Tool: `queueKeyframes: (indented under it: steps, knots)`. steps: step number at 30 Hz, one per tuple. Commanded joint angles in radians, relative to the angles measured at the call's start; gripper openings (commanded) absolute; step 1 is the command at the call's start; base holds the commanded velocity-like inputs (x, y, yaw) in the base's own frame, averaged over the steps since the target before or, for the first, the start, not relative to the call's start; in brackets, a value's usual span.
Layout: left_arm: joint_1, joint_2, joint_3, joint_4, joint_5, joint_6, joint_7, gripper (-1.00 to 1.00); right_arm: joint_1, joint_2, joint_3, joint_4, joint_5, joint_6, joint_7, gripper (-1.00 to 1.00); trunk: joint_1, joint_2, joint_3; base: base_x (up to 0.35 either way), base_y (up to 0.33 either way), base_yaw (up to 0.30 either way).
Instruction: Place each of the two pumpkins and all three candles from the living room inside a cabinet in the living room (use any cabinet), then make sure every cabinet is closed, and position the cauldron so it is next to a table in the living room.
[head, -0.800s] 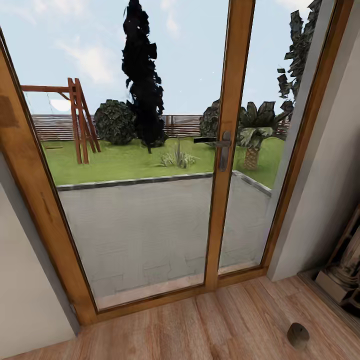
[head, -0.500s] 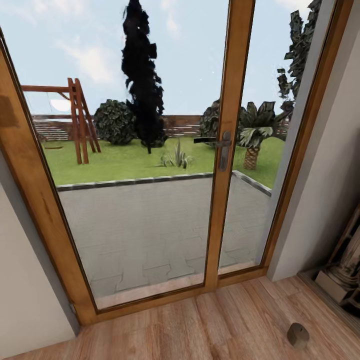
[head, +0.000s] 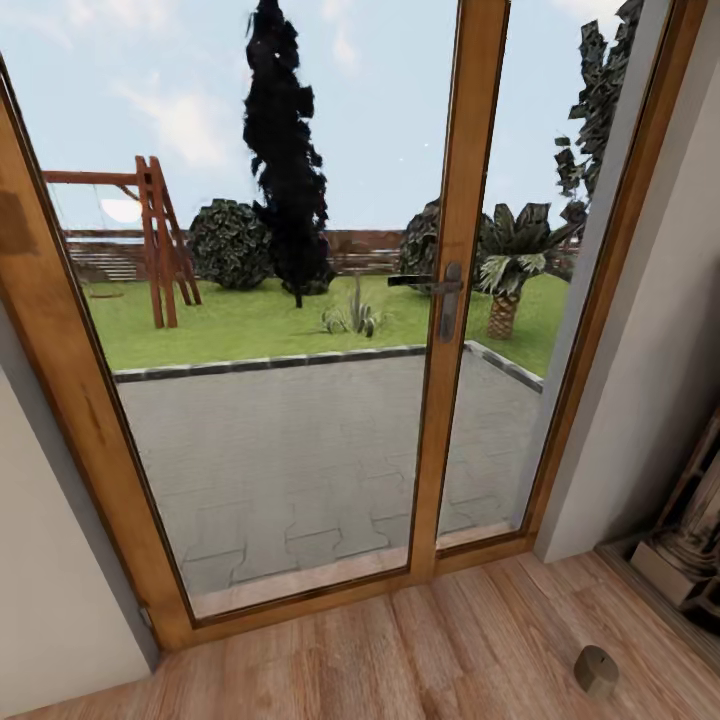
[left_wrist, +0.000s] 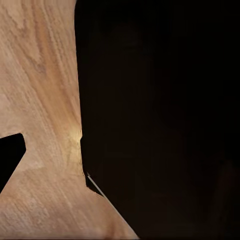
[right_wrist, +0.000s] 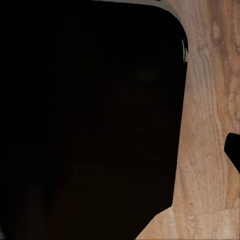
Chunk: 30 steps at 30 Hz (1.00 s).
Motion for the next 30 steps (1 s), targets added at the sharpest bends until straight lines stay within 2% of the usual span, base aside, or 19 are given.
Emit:
queueKeyframes:
  steps: [1,4,7,18,25,26,30]
  knots:
    - [0.006,0.006,0.0,0.0,0.0,0.0,0.0,1.0,-0.006,0.006,-0.001,-0.006,0.0,0.0,0.0,1.0,0.0,0.0,-0.001,0.0,0.0,0.0]
    - [0.014,0.023,0.0,-0.001,0.0,0.0,-0.001,1.0,-0.023,0.014,-0.002,-0.023,0.0,-0.001,0.0,1.0,0.0,0.0,-0.001,0.0,0.0,0.0]
    - [0.015,0.029,0.0,-0.001,0.0,0.0,-0.001,1.0,-0.037,0.016,-0.001,-0.028,0.0,0.0,-0.001,1.0,0.0,0.0,-0.001,0.0,0.0,0.0]
    - [0.007,0.034,-0.001,-0.021,-0.001,0.0,0.0,1.0,-0.04,0.014,-0.005,-0.03,0.0,-0.001,0.0,1.0,0.0,0.0,-0.001,0.0,0.0,0.0]
    - [-0.024,0.038,0.001,-0.112,0.005,0.019,-0.007,1.0,-0.078,-0.002,-0.007,-0.045,0.0,0.01,0.001,1.0,0.0,0.0,-0.001,0.0,0.0,0.0]
    - [-0.053,0.037,0.002,-0.135,0.008,0.043,-0.008,1.0,-0.102,-0.011,-0.007,-0.05,0.0,0.014,0.001,1.0,0.0,0.0,-0.001,0.0,0.0,-0.042]
    - [-0.107,0.029,0.002,-0.154,0.011,0.079,-0.009,1.0,-0.156,-0.043,-0.008,-0.056,-0.004,0.019,0.0,1.0,0.0,0.0,-0.004,0.0,0.0,-0.094]
